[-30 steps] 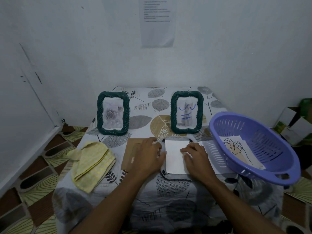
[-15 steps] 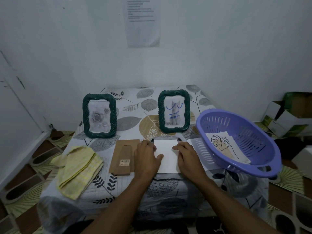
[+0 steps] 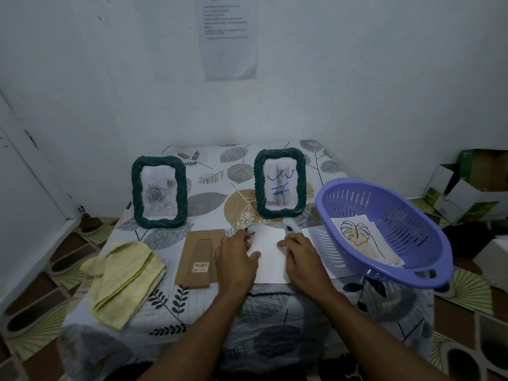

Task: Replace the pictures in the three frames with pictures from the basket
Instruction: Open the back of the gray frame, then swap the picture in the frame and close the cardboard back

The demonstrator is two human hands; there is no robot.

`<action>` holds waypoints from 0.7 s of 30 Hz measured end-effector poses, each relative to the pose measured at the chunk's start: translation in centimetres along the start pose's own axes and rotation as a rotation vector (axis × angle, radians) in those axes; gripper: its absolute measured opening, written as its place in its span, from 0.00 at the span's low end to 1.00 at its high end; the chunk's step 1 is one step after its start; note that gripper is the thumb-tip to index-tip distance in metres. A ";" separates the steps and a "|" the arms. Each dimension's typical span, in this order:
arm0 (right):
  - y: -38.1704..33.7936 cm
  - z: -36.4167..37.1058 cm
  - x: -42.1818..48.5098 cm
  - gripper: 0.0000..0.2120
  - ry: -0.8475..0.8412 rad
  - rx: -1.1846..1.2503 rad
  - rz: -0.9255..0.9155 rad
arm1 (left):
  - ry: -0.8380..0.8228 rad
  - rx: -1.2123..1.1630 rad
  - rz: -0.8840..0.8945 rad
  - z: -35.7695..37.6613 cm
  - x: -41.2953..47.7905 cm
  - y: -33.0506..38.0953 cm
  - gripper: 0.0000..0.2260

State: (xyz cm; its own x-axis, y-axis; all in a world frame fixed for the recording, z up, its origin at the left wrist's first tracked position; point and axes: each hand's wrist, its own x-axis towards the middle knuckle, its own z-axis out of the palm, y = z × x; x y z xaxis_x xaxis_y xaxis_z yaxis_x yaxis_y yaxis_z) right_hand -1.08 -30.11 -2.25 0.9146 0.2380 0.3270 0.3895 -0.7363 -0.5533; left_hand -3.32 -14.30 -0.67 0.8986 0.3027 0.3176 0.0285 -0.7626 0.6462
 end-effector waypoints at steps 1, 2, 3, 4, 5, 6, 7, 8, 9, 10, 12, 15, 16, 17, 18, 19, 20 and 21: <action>0.0 -0.1 0.0 0.15 -0.002 -0.002 0.000 | 0.013 0.008 -0.012 -0.1 0.1 0.0 0.14; 0.0 -0.1 0.1 0.15 -0.002 -0.003 0.000 | 0.022 0.013 -0.021 -0.2 0.2 0.0 0.14; 0.0 -0.1 0.1 0.15 -0.006 -0.001 0.002 | 0.025 0.015 -0.028 -0.3 0.3 0.0 0.13; 0.0 -0.1 0.1 0.15 -0.010 0.001 0.004 | 0.024 0.012 -0.030 -0.3 0.5 -0.1 0.12; 0.0 -0.1 0.1 0.15 -0.017 0.002 0.007 | 0.018 0.001 -0.029 -0.4 0.7 -0.3 0.12; -0.1 -0.2 0.1 0.15 -0.023 0.003 0.008 | 0.010 -0.027 -0.025 -0.4 0.9 -0.5 0.11; -0.3 -0.3 0.1 0.15 -0.026 -0.003 0.007 | 0.001 -0.071 -0.022 -0.5 1.1 -0.7 0.10; -0.6 -0.5 0.2 0.15 -0.023 -0.016 0.002 | -0.004 -0.126 -0.023 -0.6 1.2 -0.7 0.08; -1.1 -0.8 0.3 0.15 -0.013 -0.040 -0.009 | -0.009 -0.181 -0.031 -0.8 1.4 -0.7 0.06; -1.7 -1.3 0.6 0.16 0.011 -0.061 -0.033 | -0.013 -0.233 -0.044 -1.1 1.6 -0.5 0.04; -3.1 -3.0 1.5 0.14 0.095 -0.102 -0.111 | -0.025 -0.331 -0.086 -1.7 2.2 0.0 0.05; -4.5 -6.9 3.1 0.13 0.198 -0.241 -0.164 | -0.075 -0.469 -0.165 -2.2 2.7 0.9 0.05; -4.3 -8.2 3.5 0.14 0.188 -0.308 -0.139 | -0.092 -0.518 -0.183 -2.2 2.9 1.3 0.05; -4.0 -9.4 3.7 0.15 0.157 -0.366 -0.089 | -0.108 -0.558 -0.194 -2.2 3.0 1.8 0.05; -3.4 -10.4 3.9 0.17 0.110 -0.403 -0.014 | -0.127 -0.588 -0.202 -2.1 3.1 2.3 0.04; -2.8 -11.3 3.8 0.19 0.045 -0.412 0.079 | -0.151 -0.610 -0.216 -1.9 3.2 2.7 0.04; -2.1 -11.8 3.7 0.20 -0.035 -0.391 0.173 | -0.179 -0.631 -0.236 -1.6 3.3 3.2 0.04; -1.4 -12.2 3.5 0.21 -0.125 -0.348 0.253 | -0.207 -0.653 -0.258 -1.2 3.3 3.6 0.04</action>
State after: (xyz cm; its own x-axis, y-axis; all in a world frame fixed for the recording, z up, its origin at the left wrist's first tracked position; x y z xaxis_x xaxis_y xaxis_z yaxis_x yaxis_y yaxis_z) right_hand 0.19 -35.99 9.06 0.9908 0.0821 0.1080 0.1117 -0.9453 -0.3065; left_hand -0.78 -15.37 3.58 0.9647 0.2635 0.0034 0.0417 -0.1656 0.9853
